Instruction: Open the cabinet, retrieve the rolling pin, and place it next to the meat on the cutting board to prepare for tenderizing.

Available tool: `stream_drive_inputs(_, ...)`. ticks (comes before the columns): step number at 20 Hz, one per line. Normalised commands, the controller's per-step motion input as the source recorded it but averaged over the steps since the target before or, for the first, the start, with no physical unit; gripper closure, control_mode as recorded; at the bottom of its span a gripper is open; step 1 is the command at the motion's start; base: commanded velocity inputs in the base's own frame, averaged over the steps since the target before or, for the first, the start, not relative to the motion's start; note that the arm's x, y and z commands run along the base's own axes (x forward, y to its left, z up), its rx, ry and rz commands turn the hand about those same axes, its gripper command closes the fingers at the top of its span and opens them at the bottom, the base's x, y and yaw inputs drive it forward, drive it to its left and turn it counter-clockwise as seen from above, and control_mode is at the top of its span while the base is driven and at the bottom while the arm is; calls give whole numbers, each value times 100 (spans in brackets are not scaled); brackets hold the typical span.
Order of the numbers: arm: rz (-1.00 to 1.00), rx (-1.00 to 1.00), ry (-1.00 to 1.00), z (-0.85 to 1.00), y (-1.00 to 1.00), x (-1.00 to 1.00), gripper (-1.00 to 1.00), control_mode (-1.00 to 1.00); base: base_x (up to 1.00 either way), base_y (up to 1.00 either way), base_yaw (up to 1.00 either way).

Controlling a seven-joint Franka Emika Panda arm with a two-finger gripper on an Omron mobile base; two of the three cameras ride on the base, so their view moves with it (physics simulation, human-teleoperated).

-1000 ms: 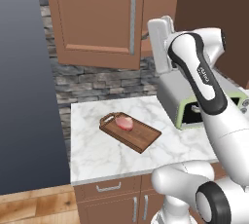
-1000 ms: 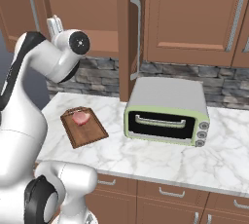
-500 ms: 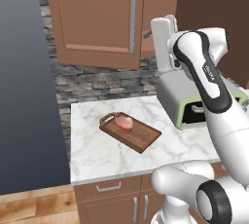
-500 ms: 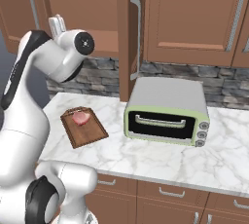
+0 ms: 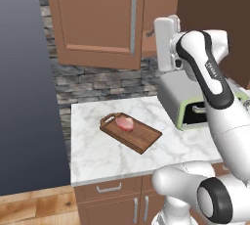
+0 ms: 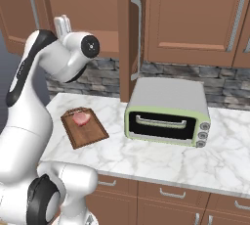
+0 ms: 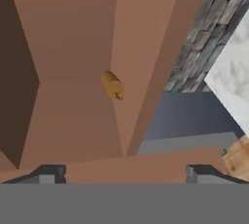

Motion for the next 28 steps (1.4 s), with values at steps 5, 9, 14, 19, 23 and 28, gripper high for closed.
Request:
stream_drive_inputs(5, 0, 6, 0, 0, 0, 35, -100, -100, 0, 0, 0)
stream_drive_inputs(9, 1, 3, 0, -1, 11, 18, -100, -100, 0, 0, 0)
stream_drive_inputs(14, 5, 0, 0, 0, 40, 0, -100, -100, 0, 0, 0)
stream_drive_inputs(19, 7, 0, 0, 0, 50, -1, -100, -100, 0, 0, 0)
stream_drive_inputs(23, 9, 0, 0, 0, 39, -26, -100, -100, 0, 0, 0)
stream_drive_inputs(28, 13, 0, -1, 0, 45, -58, -100, -100, 0, 0, 0)
